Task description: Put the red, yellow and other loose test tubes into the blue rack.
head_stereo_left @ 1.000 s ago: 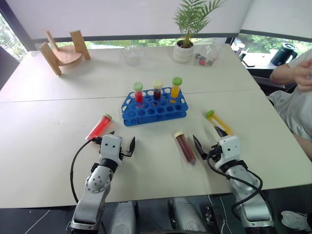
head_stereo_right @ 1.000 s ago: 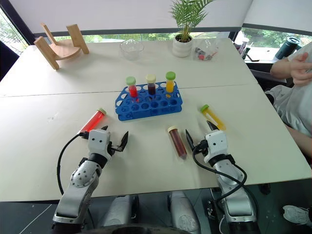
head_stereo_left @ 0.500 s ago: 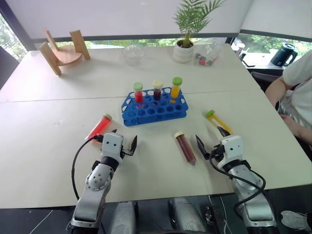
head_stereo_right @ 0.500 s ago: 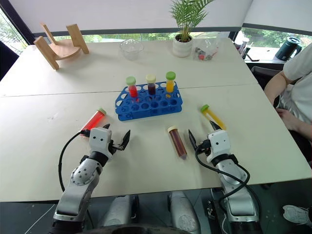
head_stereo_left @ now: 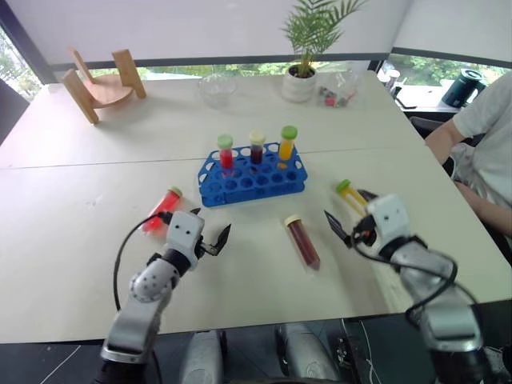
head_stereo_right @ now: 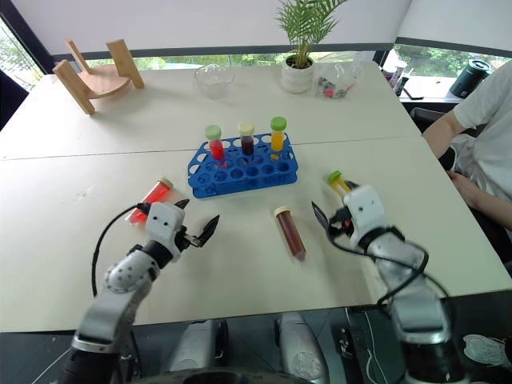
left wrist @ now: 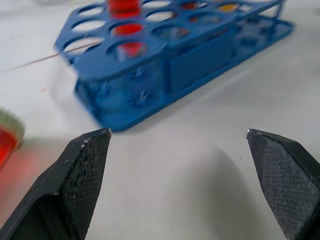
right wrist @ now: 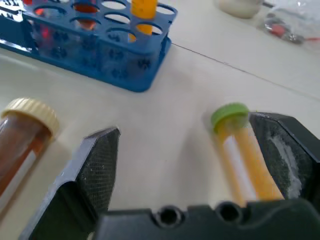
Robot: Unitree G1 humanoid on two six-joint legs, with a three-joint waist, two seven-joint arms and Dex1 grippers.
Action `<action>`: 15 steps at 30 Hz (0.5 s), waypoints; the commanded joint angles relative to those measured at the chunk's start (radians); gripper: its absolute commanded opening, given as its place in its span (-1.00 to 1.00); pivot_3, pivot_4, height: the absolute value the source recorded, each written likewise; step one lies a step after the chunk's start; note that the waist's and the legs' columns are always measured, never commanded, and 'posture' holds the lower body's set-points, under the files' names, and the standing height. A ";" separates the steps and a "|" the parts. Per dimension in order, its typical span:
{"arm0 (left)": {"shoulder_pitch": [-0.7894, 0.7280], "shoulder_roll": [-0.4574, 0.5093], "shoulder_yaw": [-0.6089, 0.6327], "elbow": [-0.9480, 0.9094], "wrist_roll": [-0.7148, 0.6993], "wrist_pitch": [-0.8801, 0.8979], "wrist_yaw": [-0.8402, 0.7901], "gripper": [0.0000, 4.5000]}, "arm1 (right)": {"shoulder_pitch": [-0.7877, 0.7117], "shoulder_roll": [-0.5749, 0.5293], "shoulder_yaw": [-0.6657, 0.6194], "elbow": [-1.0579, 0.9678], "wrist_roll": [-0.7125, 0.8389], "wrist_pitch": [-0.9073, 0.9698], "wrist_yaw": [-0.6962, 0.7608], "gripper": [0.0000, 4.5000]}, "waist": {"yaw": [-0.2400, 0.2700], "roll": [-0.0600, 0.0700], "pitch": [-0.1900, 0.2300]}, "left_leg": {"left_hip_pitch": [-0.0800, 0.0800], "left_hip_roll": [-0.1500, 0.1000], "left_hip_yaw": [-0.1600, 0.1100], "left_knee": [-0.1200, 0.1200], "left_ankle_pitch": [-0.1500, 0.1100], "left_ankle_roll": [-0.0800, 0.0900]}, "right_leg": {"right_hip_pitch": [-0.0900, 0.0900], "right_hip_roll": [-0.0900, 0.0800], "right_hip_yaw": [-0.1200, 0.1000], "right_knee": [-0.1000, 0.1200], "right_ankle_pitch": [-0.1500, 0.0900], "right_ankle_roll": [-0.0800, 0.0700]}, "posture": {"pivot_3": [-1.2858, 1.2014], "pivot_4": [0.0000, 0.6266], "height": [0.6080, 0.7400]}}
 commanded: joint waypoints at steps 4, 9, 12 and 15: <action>-0.183 0.345 0.137 -0.067 -0.311 0.217 -0.417 0.98 | -0.389 -0.277 0.053 0.060 0.143 0.501 0.231 1.00 | 0.003 0.001 0.002 | -0.002 0.001 -0.001 -0.002 0.000 0.000 | -0.002 0.000 -0.002 -0.002 0.000 0.000 | 0.03 -0.52 1.00; -0.330 0.560 0.140 0.032 -0.416 0.268 -0.709 0.98 | -0.702 -0.355 0.309 0.348 0.124 0.674 0.377 1.00 | 0.001 0.001 0.002 | -0.015 0.001 0.000 -0.001 -0.002 0.004 | -0.013 0.000 -0.003 -0.004 0.000 0.001 | 0.03 -0.52 1.00; -0.381 0.594 0.121 0.068 -0.438 0.278 -0.780 0.98 | -0.801 -0.355 0.424 0.516 0.088 0.633 0.456 1.00 | 0.001 0.002 0.003 | -0.022 0.001 0.001 0.000 -0.002 0.004 | -0.021 -0.001 -0.003 -0.004 0.002 0.005 | 0.03 -0.52 1.00; -0.410 0.601 0.108 0.096 -0.422 0.259 -0.812 0.98 | -0.861 -0.343 0.505 0.654 0.048 0.584 0.518 1.00 | 0.003 0.002 0.003 | -0.026 0.001 0.000 0.000 -0.002 0.005 | -0.023 -0.001 -0.004 -0.003 0.002 0.006 | 0.03 -0.52 1.00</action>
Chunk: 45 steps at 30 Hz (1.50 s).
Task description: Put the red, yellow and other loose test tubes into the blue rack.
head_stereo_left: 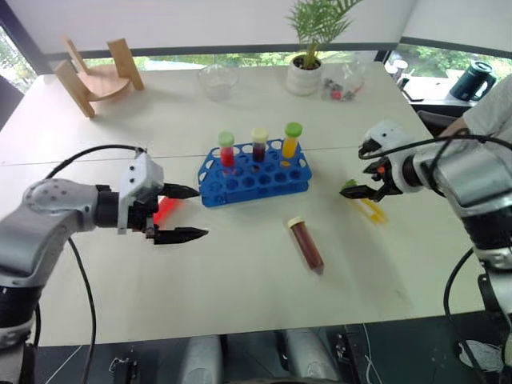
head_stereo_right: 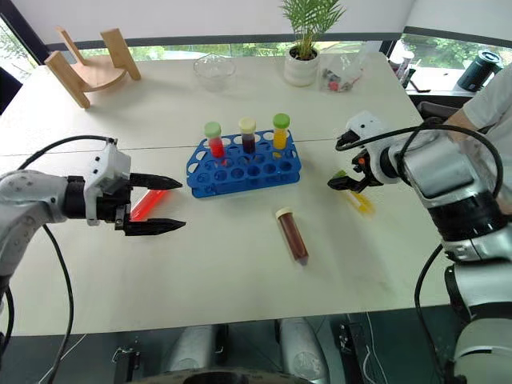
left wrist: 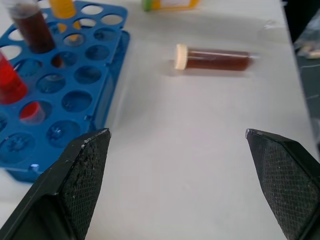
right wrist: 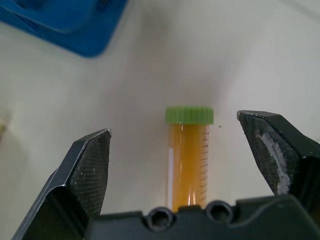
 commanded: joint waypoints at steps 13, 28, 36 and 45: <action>-0.065 0.014 0.015 0.018 0.007 -0.022 -0.016 1.00 | -0.180 0.119 0.132 0.452 -0.182 -0.238 0.229 -0.65 | -0.006 0.000 0.000 | -0.004 0.000 -0.001 0.004 0.000 0.000 | -0.005 0.001 -0.001 0.007 0.001 0.001 | 0.03 -0.52 1.00; -0.039 -0.017 0.082 -0.019 -0.031 0.036 0.106 1.00 | 0.182 0.639 -0.760 -0.302 0.299 -0.452 -0.272 -0.65 | 0.002 0.001 0.001 | -0.004 0.000 -0.005 0.005 0.002 -0.002 | -0.005 0.001 -0.003 0.013 0.000 0.000 | 0.03 -0.52 1.00; -0.091 -0.026 0.059 -0.002 -0.032 0.049 0.123 1.00 | 0.360 0.806 -0.661 -0.151 0.240 -0.865 -0.282 -0.65 | -0.004 0.002 0.001 | 0.001 -0.001 -0.005 0.006 0.004 -0.007 | -0.001 0.001 -0.002 0.016 0.001 0.002 | 0.03 -0.52 1.00; -0.106 -0.026 0.050 0.003 -0.028 0.051 0.124 1.00 | 0.343 0.815 -0.586 0.100 0.173 -1.168 -0.277 -0.65 | -0.024 0.002 0.001 | 0.005 0.000 -0.004 0.004 0.004 -0.007 | 0.001 0.001 -0.002 0.016 0.001 0.001 | 0.03 -0.52 1.00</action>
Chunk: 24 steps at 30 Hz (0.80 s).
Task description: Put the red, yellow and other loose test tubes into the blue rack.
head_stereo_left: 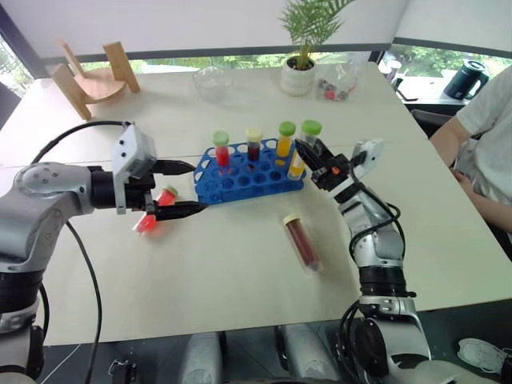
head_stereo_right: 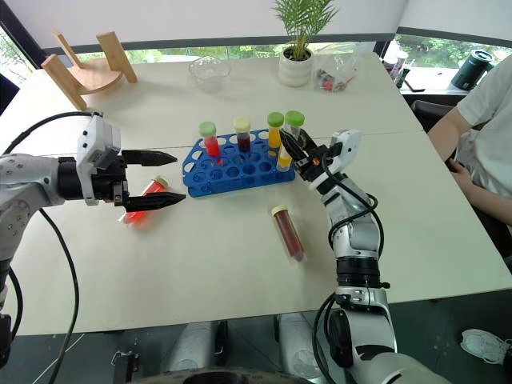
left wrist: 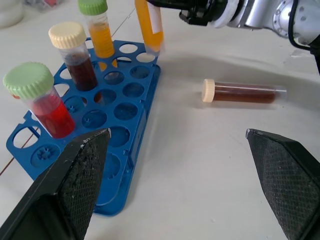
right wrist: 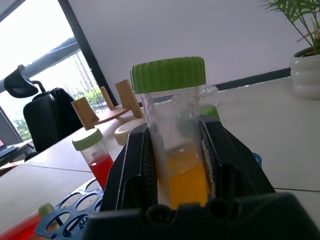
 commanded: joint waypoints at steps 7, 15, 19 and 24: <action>-0.021 -0.010 0.020 -0.047 -0.037 0.038 0.016 1.00 | -0.066 -0.014 0.045 0.155 -0.036 -0.200 0.011 -0.65 | -0.006 0.000 0.000 | 0.001 0.000 0.000 0.000 0.000 0.000 | 0.000 0.000 0.000 0.001 0.000 0.000 | 0.03 -0.52 1.00; -0.013 -0.009 0.026 -0.073 -0.045 0.053 0.036 1.00 | -0.064 -0.016 0.082 0.201 -0.047 -0.252 0.017 -0.65 | -0.006 0.000 0.000 | 0.002 0.000 0.000 0.000 0.000 -0.001 | 0.001 0.000 0.000 0.001 0.000 0.000 | 0.03 -0.52 1.00; -0.010 -0.009 0.030 -0.087 -0.055 0.064 0.050 1.00 | -0.071 -0.012 0.090 0.230 -0.054 -0.273 0.012 -0.65 | -0.007 0.000 0.000 | 0.002 0.000 0.000 0.000 0.000 -0.001 | 0.002 0.000 0.000 0.001 0.000 0.000 | 0.03 -0.52 1.00; -0.019 -0.012 0.021 -0.092 -0.062 0.074 0.067 1.00 | -0.086 -0.015 0.095 0.289 -0.072 -0.314 0.006 -0.65 | -0.007 0.000 0.000 | 0.003 0.000 0.000 0.000 0.000 -0.001 | 0.002 0.000 0.001 0.001 0.000 0.000 | 0.03 -0.52 1.00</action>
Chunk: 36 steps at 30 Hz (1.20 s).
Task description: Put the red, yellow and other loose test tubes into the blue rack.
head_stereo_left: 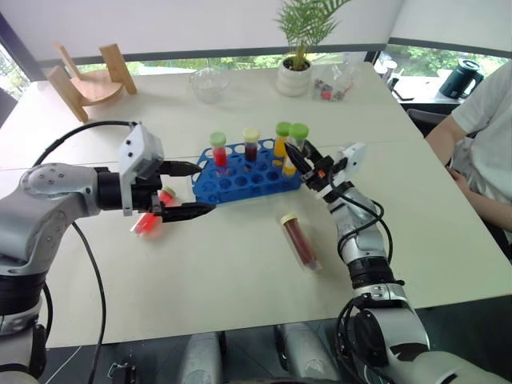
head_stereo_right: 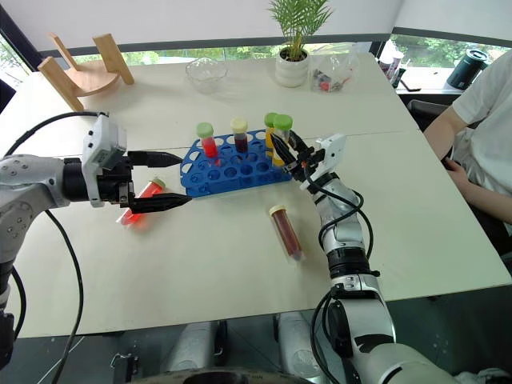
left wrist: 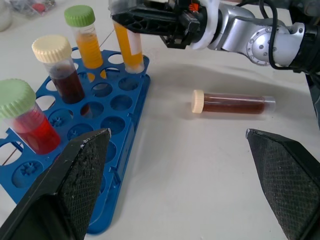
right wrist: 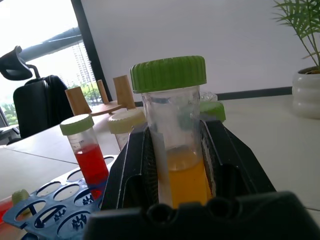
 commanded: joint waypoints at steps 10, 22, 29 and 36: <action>-0.015 -0.006 0.017 -0.036 -0.022 0.021 0.018 1.00 | -0.013 -0.029 0.036 0.021 -0.042 -0.011 0.002 0.15 | 0.000 0.000 0.000 | 0.001 0.000 0.000 0.000 0.002 -0.003 | 0.001 0.000 0.000 0.001 0.000 0.000 | 0.03 -0.52 1.00; 0.069 0.022 0.017 -0.045 -0.022 -0.016 -0.054 1.00 | -0.023 -0.554 0.141 -0.847 0.111 1.333 0.035 0.96 | 0.000 0.000 0.000 | 0.003 0.000 0.000 0.000 0.002 -0.003 | 0.001 0.000 0.001 0.002 0.000 0.000 | 0.03 -0.52 1.00; 0.058 -0.031 -0.024 -0.051 -0.007 -0.041 -0.034 1.00 | -0.199 -0.614 0.291 -0.883 0.283 1.836 -0.032 0.96 | 0.007 -0.001 0.000 | 0.003 0.000 0.000 -0.001 0.002 -0.002 | 0.001 0.001 0.001 0.002 -0.001 -0.002 | 0.03 -0.52 1.00; 0.065 -0.047 -0.023 -0.050 0.003 -0.060 -0.038 1.00 | -0.191 -0.541 0.379 -0.801 0.364 1.836 -0.213 0.96 | 0.006 -0.002 -0.001 | 0.001 -0.001 0.000 -0.001 0.002 -0.002 | 0.001 0.000 0.000 -0.001 -0.001 -0.001 | 0.03 -0.52 1.00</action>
